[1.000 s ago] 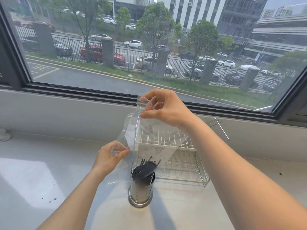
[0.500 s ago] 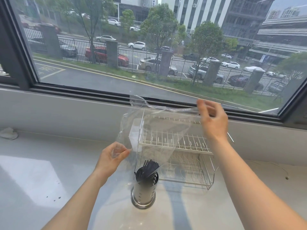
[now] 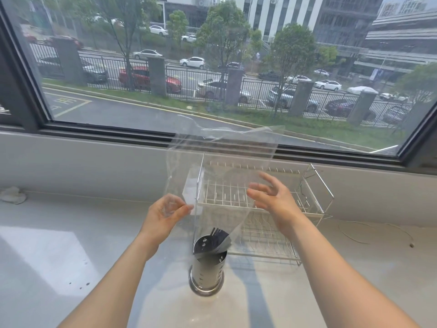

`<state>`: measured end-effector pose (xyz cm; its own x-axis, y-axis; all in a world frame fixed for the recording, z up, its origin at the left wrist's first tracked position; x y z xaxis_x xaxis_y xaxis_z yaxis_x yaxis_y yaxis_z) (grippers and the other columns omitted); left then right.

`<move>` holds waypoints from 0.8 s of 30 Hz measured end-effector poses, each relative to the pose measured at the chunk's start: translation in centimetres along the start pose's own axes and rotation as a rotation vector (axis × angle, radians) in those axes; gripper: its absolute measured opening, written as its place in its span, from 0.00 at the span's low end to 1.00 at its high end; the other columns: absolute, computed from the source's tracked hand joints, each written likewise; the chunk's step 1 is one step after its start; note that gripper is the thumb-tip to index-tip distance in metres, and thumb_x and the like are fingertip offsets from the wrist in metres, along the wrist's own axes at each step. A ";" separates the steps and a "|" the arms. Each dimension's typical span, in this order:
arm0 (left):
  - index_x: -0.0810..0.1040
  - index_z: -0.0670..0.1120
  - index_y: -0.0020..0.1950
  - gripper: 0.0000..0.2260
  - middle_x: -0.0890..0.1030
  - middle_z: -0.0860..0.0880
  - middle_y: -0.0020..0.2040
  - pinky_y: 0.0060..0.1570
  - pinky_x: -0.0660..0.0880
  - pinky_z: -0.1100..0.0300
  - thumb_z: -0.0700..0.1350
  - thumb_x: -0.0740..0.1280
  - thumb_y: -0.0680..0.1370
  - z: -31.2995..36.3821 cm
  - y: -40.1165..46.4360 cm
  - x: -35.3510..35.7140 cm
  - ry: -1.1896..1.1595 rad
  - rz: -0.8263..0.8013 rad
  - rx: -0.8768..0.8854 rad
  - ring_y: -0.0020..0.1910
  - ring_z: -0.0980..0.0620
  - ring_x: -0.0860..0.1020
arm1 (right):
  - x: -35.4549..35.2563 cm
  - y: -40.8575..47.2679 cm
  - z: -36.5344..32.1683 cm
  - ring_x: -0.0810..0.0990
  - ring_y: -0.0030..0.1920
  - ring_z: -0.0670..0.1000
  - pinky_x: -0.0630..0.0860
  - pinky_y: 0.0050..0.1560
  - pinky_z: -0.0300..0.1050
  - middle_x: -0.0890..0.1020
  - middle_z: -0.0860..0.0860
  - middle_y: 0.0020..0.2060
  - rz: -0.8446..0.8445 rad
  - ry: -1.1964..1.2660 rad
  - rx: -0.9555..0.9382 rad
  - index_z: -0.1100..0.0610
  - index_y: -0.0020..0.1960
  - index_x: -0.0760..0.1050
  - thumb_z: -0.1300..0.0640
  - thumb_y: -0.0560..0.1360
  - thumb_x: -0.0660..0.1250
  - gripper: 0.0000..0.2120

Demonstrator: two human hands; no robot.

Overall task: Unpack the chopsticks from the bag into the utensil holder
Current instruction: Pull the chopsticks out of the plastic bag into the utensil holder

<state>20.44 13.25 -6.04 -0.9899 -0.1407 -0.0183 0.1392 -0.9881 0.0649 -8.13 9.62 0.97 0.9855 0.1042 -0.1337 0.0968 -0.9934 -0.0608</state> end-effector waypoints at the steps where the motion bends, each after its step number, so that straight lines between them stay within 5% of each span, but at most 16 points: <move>1: 0.80 0.48 0.43 0.17 0.87 0.44 0.49 0.57 0.77 0.52 0.57 0.79 0.66 0.2 0.1 -0.1 -0.002 0.003 0.006 0.53 0.44 0.84 | 0.0 0.2 -0.3 0.86 0.55 0.46 0.77 0.65 0.55 0.86 0.48 0.57 -0.008 -0.020 -0.020 0.47 0.72 0.73 0.52 0.67 0.81 0.35; 6: 0.81 0.48 0.43 0.13 0.88 0.44 0.47 0.58 0.78 0.50 0.53 0.79 0.68 1.1 0.6 -0.4 0.007 0.031 0.035 0.52 0.43 0.85 | -0.2 0.8 -1.0 0.86 0.54 0.51 0.80 0.60 0.56 0.88 0.49 0.50 0.042 -0.049 -0.077 0.49 0.59 0.81 0.59 0.72 0.78 0.17; 10: 0.81 0.49 0.42 0.11 0.87 0.46 0.47 0.51 0.75 0.60 0.52 0.79 0.70 1.9 1.0 -0.5 0.038 0.066 0.041 0.51 0.50 0.85 | -0.9 1.1 -1.4 0.87 0.52 0.56 0.81 0.56 0.54 0.89 0.53 0.50 0.109 0.033 -0.109 0.54 0.53 0.82 0.60 0.72 0.78 0.11; 14: 0.83 0.51 0.42 0.09 0.87 0.52 0.46 0.47 0.72 0.64 0.54 0.79 0.69 2.7 1.1 -0.5 0.072 0.105 0.041 0.48 0.58 0.84 | -1.6 1.1 -1.8 0.88 0.49 0.56 0.81 0.52 0.52 0.88 0.56 0.49 0.145 0.106 -0.129 0.54 0.50 0.81 0.61 0.72 0.78 0.09; 24: 0.83 0.54 0.52 0.11 0.88 0.56 0.46 0.49 0.75 0.64 0.43 0.78 0.73 2.4 0.8 1.5 0.145 0.093 0.063 0.48 0.60 0.84 | -7.4 -1.8 2.9 0.87 0.39 0.51 0.79 0.42 0.46 0.87 0.51 0.39 0.313 0.485 -0.003 0.53 0.48 0.77 0.66 0.77 0.71 0.08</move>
<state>18.96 12.37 -3.62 -0.9579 -0.2433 -0.1526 0.2237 -0.9653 0.1351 -16.00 10.73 -0.81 0.9183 -0.2273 0.3242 -0.2097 -0.9737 -0.0886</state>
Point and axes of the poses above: each hand's wrist, its own y-axis towards the middle knuckle, its own x-axis out of the palm, z = x × y, the point moved 5 cm from there along y, towards the middle knuckle
